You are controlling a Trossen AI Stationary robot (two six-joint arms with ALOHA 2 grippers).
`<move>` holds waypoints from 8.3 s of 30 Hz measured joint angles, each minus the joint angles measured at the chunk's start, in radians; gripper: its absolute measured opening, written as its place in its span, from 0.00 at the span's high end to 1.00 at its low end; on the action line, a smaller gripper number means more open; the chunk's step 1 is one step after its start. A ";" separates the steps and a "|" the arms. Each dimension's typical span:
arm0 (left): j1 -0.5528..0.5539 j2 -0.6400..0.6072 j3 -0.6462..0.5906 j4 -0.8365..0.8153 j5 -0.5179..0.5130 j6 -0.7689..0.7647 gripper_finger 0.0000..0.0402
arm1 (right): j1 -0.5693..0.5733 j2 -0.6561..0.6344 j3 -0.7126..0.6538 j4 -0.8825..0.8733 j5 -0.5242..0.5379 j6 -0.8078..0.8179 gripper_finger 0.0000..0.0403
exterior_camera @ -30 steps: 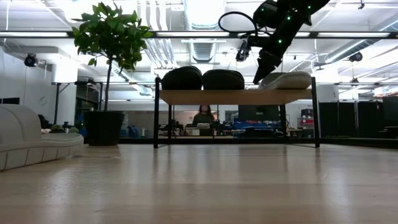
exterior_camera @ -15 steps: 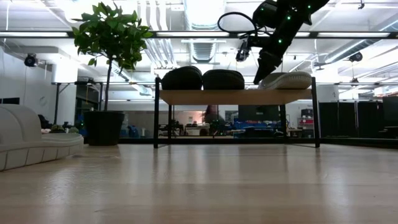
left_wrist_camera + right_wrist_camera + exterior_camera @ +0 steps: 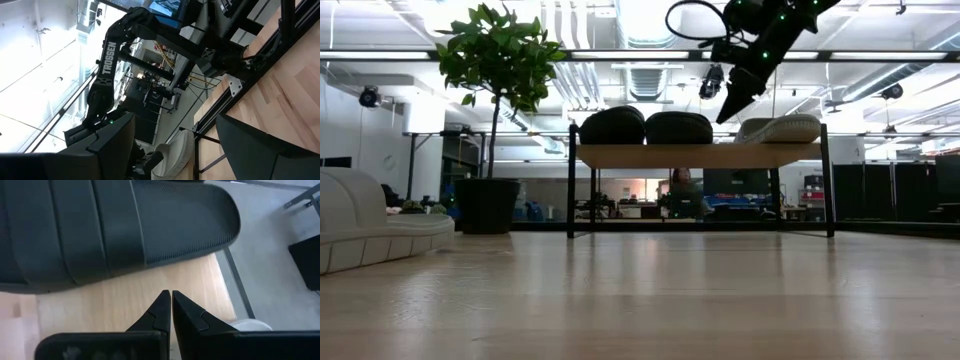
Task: Pick and place slides into the shelf
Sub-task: Put the gray slide on the shelf
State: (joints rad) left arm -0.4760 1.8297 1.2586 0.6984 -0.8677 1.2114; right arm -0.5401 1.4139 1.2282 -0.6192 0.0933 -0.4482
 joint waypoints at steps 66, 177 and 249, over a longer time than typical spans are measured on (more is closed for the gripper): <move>-0.010 -0.412 -0.370 -0.002 -0.104 -0.092 0.34 | 0.393 -0.001 0.092 0.054 -0.159 0.152 0.98; -0.252 -0.993 -0.615 -0.078 -0.539 -0.077 0.35 | 0.901 1.057 0.792 0.382 0.222 0.083 0.50; -0.253 -0.800 -0.589 -0.079 -0.615 -0.186 0.35 | 0.875 1.122 1.126 -0.100 0.383 0.228 0.50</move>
State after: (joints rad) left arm -0.7291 1.0297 0.6694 0.6198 -1.4831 1.0257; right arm 0.3349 2.5362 2.3543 -0.7196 0.4763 -0.2201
